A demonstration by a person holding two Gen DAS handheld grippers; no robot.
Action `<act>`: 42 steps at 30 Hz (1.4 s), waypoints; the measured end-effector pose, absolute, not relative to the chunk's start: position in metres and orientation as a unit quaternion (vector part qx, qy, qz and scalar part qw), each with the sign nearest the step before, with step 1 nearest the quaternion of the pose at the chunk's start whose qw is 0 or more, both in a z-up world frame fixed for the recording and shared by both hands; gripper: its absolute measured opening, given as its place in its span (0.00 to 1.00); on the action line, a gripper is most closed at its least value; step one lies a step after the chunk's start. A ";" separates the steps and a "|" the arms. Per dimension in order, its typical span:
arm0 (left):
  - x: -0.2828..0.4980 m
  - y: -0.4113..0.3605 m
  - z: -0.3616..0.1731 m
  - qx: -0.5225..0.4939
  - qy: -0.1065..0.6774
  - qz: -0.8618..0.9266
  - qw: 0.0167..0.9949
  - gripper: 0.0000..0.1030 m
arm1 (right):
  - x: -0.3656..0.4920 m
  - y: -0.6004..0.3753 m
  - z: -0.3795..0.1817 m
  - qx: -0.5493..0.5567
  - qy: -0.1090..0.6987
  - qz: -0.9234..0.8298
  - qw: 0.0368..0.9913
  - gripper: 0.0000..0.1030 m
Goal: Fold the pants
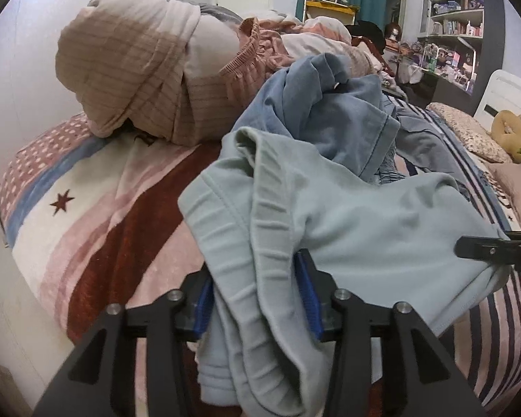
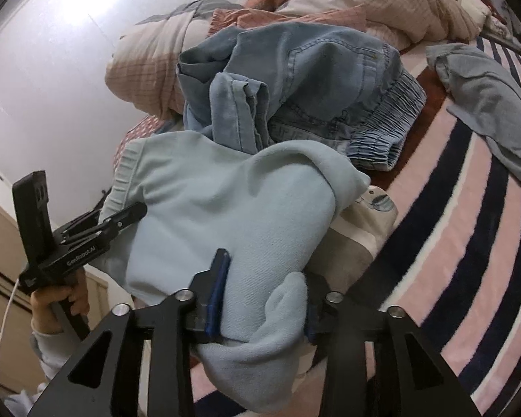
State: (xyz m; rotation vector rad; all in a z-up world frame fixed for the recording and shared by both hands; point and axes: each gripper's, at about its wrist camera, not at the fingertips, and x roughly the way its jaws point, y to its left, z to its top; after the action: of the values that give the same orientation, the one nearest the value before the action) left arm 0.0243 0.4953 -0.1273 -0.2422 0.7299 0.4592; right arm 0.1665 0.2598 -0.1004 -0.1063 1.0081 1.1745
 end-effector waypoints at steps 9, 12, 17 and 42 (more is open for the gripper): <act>0.004 0.484 -0.109 -0.114 0.332 0.261 0.899 0.61 | 0.159 0.239 -0.083 -0.050 0.441 0.526 0.725 0.42; -0.001 0.470 -0.100 -0.119 0.324 0.252 0.904 0.65 | 0.153 0.229 -0.081 -0.055 0.433 0.523 0.732 0.44; -0.002 0.428 -0.083 -0.135 0.290 0.213 0.923 0.72 | 0.139 0.202 -0.073 -0.053 0.420 0.516 0.744 0.53; 0.036 0.127 -0.021 -0.024 0.149 0.031 0.988 0.97 | 0.060 -0.103 -0.020 -0.048 0.216 0.333 0.917 0.99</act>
State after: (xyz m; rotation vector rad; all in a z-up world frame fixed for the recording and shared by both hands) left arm 0.0355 0.1266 -0.0206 -0.0480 0.2987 0.0613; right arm 0.0600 -0.1035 -0.0197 -0.0988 0.4455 0.6845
